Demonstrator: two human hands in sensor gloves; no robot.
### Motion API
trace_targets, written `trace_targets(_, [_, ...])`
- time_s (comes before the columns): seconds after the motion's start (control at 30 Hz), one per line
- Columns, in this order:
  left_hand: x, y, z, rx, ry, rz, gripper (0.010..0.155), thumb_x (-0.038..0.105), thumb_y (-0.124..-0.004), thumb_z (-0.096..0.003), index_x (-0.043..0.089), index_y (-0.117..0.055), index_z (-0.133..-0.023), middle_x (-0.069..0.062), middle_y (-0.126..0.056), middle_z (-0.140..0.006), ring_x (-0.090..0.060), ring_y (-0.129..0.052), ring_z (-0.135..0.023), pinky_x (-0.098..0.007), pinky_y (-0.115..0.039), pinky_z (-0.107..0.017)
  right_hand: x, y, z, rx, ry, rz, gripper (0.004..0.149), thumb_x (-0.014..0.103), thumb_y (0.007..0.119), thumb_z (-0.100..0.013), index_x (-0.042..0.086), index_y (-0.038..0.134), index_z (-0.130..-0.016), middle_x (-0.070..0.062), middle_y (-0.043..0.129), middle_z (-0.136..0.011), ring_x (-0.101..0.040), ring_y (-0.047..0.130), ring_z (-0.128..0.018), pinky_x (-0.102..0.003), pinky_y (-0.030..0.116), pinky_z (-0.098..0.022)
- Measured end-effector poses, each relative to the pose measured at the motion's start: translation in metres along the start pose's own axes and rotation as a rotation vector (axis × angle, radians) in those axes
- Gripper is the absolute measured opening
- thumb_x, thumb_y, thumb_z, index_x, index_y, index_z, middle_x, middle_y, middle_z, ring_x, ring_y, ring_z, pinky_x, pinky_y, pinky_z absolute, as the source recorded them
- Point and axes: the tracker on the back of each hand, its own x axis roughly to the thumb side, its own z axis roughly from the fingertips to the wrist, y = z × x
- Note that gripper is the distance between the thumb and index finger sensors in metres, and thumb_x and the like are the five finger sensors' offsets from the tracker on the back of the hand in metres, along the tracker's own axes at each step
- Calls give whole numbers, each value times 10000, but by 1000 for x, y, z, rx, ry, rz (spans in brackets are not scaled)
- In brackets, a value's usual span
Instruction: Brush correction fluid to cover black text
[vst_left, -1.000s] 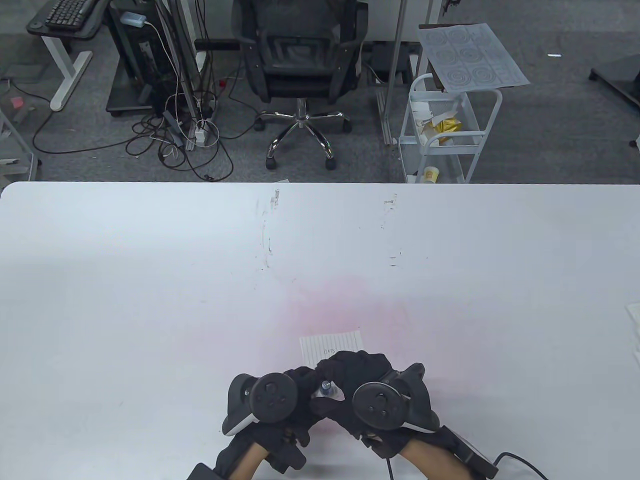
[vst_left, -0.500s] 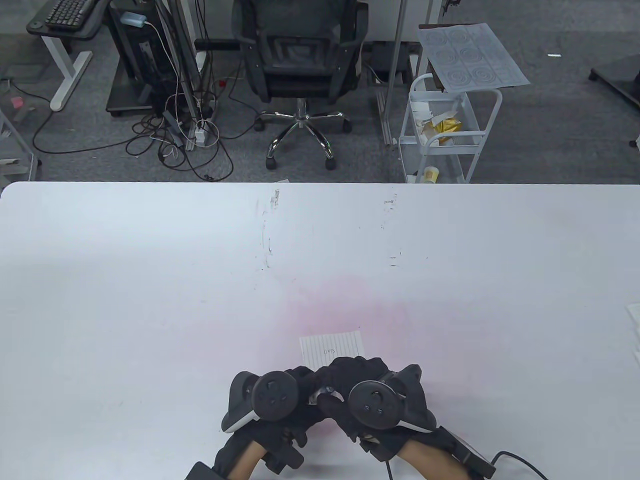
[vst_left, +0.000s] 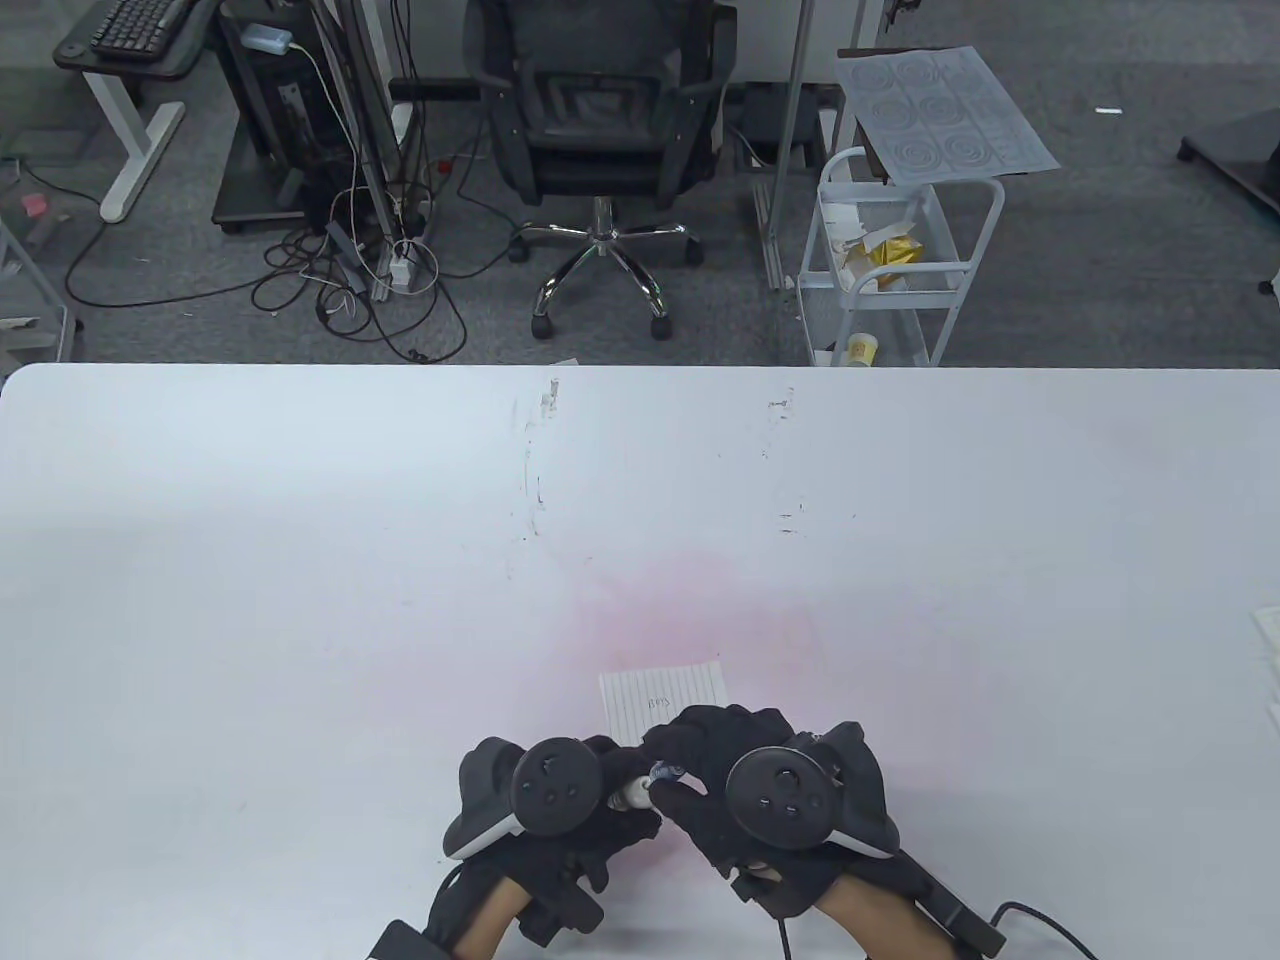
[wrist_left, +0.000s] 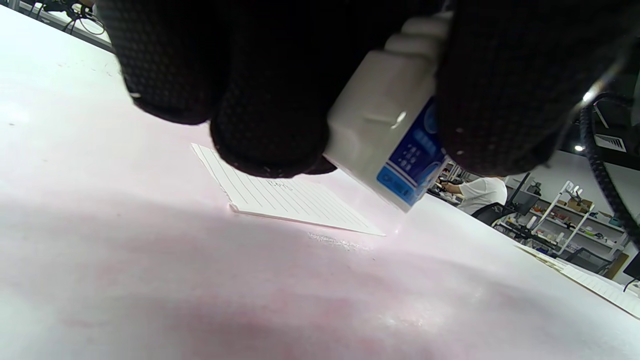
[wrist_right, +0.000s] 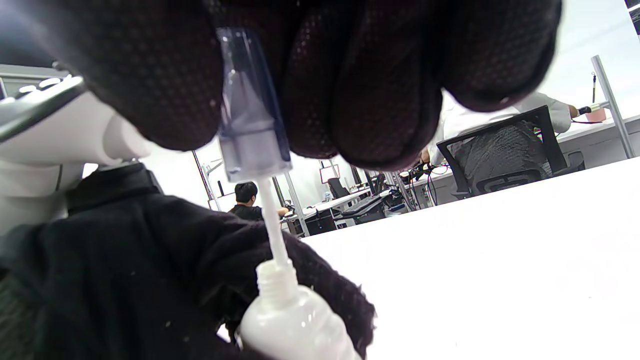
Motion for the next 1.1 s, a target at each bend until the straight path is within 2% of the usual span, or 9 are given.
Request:
trace_targets(0.33, [-3, 2, 0, 18, 18, -2, 587, 520, -975, -285, 255, -904, -804, -50, -1008, -717, -189, -1062, -485, -417, -863, -498, -7, -10, 2, -69, -4, -82, 462, 436, 908, -334, 229, 872, -745, -55, 898, -707, -287, 1013, -490, -519, 798, -457])
trace_targets(0.57, [-16, 10, 0, 69, 66, 3, 589, 515, -975, -284, 251, -901, -806, -48, -1013, -718, -197, -1063, -494, -422, -862, -500, -29, -16, 4, -240, 55, -205, 462, 440, 907, -333, 231, 871, -743, -52, 900, -704, -284, 1015, -490, -519, 799, -457])
trace_targets(0.73, [-44, 27, -7, 187, 182, -14, 589, 508, -984, -278, 237, -913, -796, -49, -1043, -704, -204, -1091, -486, -429, -884, -476, -60, -12, 3, -335, 150, -331, 460, 439, 909, -333, 228, 872, -741, -56, 898, -703, -288, 1014, -487, -521, 797, -454])
trace_targets(0.83, [-64, 37, -13, 245, 288, 9, 590, 502, -989, -275, 241, -913, -798, -45, -1045, -711, -208, -1095, -497, -429, -884, -483, -73, -10, 1, -336, 188, -330, 461, 438, 908, -334, 229, 869, -743, -57, 897, -704, -287, 1012, -490, -521, 796, -454])
trace_targets(1.1, [-105, 70, -38, 323, 446, 37, 589, 494, -984, -288, 249, -899, -817, -40, -1030, -744, -214, -1074, -552, -434, -859, -526, -85, -15, 2, -349, 216, -348, 459, 435, 908, -335, 232, 869, -745, -56, 895, -708, -290, 1010, -496, -522, 794, -457])
